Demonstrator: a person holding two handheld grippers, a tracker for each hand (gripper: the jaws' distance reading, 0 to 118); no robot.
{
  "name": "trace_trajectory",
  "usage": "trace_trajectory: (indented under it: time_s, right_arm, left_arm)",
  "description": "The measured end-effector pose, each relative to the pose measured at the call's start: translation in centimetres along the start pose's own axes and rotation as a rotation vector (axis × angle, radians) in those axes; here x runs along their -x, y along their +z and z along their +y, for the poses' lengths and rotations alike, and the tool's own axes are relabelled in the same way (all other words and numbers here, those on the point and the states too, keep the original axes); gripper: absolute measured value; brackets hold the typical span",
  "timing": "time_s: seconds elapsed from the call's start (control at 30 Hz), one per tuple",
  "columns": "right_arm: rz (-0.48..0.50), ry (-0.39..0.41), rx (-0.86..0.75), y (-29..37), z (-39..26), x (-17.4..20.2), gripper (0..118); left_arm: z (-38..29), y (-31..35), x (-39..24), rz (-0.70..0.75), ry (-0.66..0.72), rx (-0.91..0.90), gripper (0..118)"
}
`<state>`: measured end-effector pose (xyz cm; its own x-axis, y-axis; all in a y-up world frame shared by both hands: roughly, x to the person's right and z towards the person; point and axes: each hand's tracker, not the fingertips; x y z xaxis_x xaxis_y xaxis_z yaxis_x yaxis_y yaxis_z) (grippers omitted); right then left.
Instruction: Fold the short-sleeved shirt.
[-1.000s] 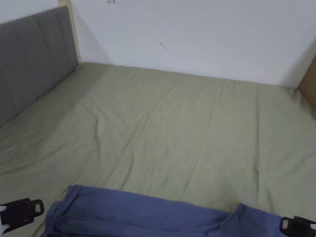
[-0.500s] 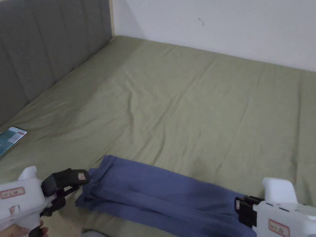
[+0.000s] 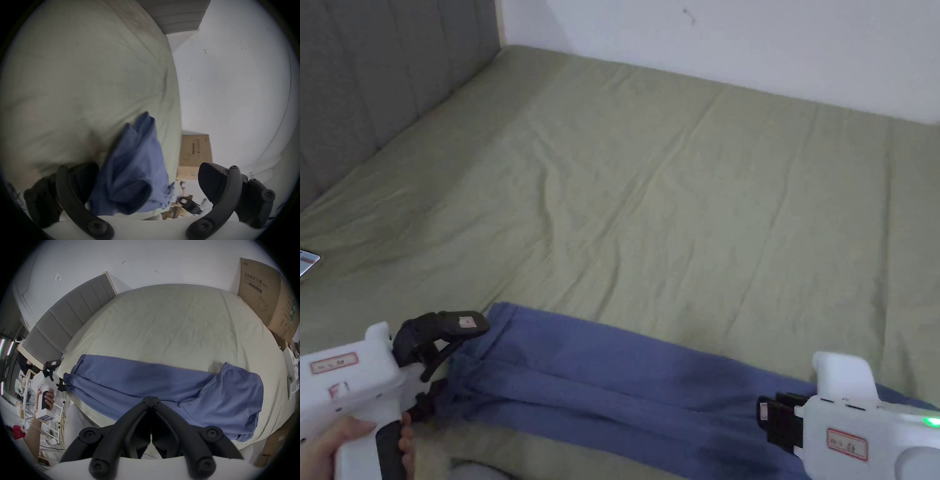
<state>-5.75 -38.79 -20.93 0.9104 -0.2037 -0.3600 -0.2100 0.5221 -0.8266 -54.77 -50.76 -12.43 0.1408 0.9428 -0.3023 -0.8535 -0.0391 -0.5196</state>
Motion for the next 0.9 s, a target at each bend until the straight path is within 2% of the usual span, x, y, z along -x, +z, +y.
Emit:
trace_trajectory:
  time_s: [0.07,0.13,0.17,0.2,0.23,0.27,0.3,0.4,0.47,0.57,0.67,0.8,0.9]
  right_arm:
    - [-0.009,-0.005,0.021,-0.5,-0.4,-0.5,0]
    - [-0.013,-0.018,0.038,-0.6,-0.9,-1.0,0]
    - [-0.015,-0.025,0.042,-0.6,-1.1,-1.2,0]
    - [-0.018,-0.033,0.047,-0.5,-1.2,-1.5,0]
    - [-0.018,-0.042,0.054,-0.5,-1.3,-2.0,0]
    - [-0.016,-0.057,0.061,-0.5,-1.5,-2.4,0]
    - [-0.022,-0.082,0.065,-0.4,-1.7,-3.0,0]
    - [-0.048,-0.124,0.058,0.4,-2.3,-4.5,0]
    - [-0.051,-0.146,0.046,1.3,-2.7,-5.5,0]
    - [-0.035,-0.202,0.009,3.0,-3.2,-7.5,0]
    - [-0.055,-0.258,-0.021,4.3,-3.7,-9.3,0]
    - [-0.072,-0.321,-0.058,5.7,-5.0,-11.3,0]
    - [-0.07,-0.374,-0.07,6.3,-6.1,-12.7,0]
  left_arm:
    - [-0.1,-1.1,0.2,-0.032,0.012,0.056,118]
    - [-0.4,-1.8,-0.6,-0.004,-0.031,0.068,118]
    - [-0.8,-1.8,-1.4,0.024,-0.087,0.085,111]
    - [-1.0,-1.6,-2.0,0.084,-0.114,0.074,87]
    - [-1.1,-1.5,-2.3,0.143,-0.142,0.045,42]
    - [-1.2,-1.9,-2.5,0.209,-0.151,0.027,12]
    - [-0.8,-2.3,-2.0,0.282,-0.126,0.033,12]
    - [-1.1,-2.2,-1.4,0.218,-0.075,0.025,12]
    - [-1.9,-2.0,-2.6,0.237,-0.084,0.003,12]
    - [-3.5,-3.0,-6.6,0.357,-0.264,-0.008,12]
    - [-6.2,-4.9,-11.7,0.39,-0.47,0.026,12]
    - [-13.1,-10.1,-19.0,0.463,-0.844,0.043,12]
    - [-20.0,-16.1,-21.2,0.483,-1.123,0.184,12]
